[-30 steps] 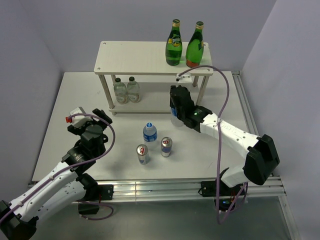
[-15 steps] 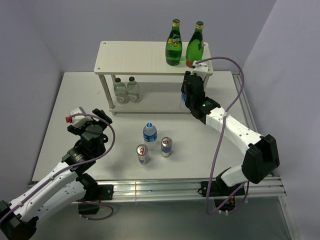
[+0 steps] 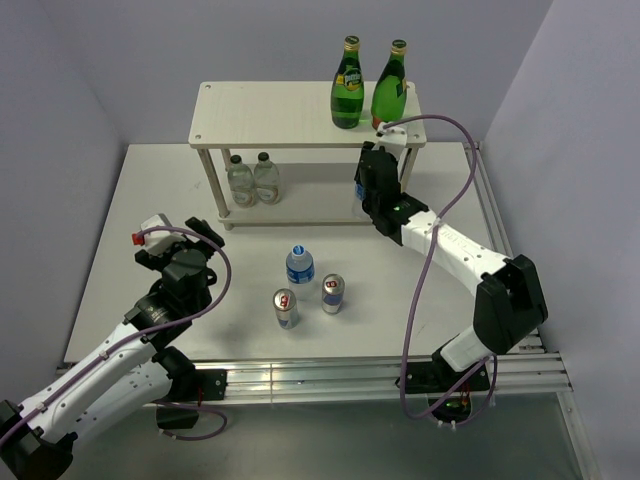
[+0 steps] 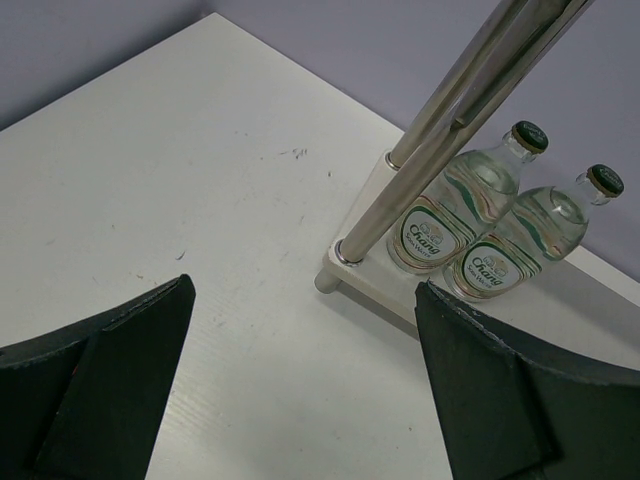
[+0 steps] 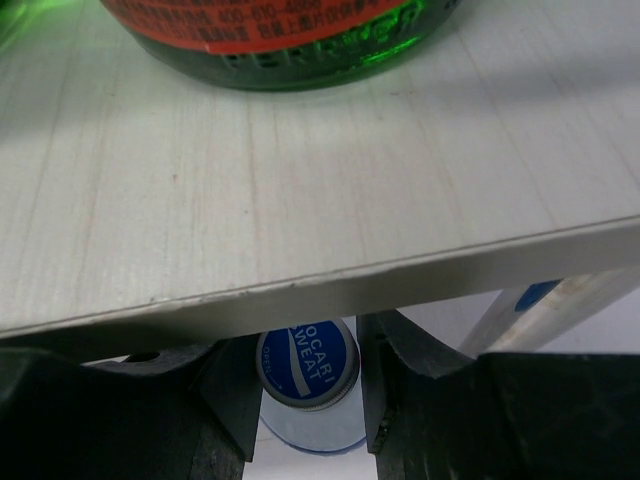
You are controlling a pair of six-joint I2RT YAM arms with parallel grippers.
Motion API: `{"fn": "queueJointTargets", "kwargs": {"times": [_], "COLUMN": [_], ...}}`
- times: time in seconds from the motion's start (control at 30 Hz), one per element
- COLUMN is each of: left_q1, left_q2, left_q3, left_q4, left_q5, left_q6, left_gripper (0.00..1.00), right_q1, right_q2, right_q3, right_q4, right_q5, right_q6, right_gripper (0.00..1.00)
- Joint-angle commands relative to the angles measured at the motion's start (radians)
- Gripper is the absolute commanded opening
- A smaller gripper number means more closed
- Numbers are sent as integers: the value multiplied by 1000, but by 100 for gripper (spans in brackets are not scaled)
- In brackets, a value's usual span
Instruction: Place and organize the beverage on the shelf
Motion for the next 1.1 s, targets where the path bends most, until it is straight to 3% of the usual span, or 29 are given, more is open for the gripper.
{"fn": "queueJointTargets", "kwargs": {"times": [0.0,0.2,0.53,1.07], "left_q1": [-1,-1,-1,-1], "left_q2": [-1,1,2,18], "left_q3": [7,7,7,11], "left_q4": [30,32,32,43], "left_q5": [-16,-14,-14,-10], "left_q6": [14,12,14,20], "left_gripper": [99,99,99,99], "right_q1": [-14,-12,-11,9], "right_q2": [-4,10,83,4], "right_q3": [-3,-52,-7,-81], "right_q4": [181,305,375,632], "right_q5": [42,111,146,165], "right_q6": [42,33,-2,-120], "right_gripper": [0,0,0,0]}}
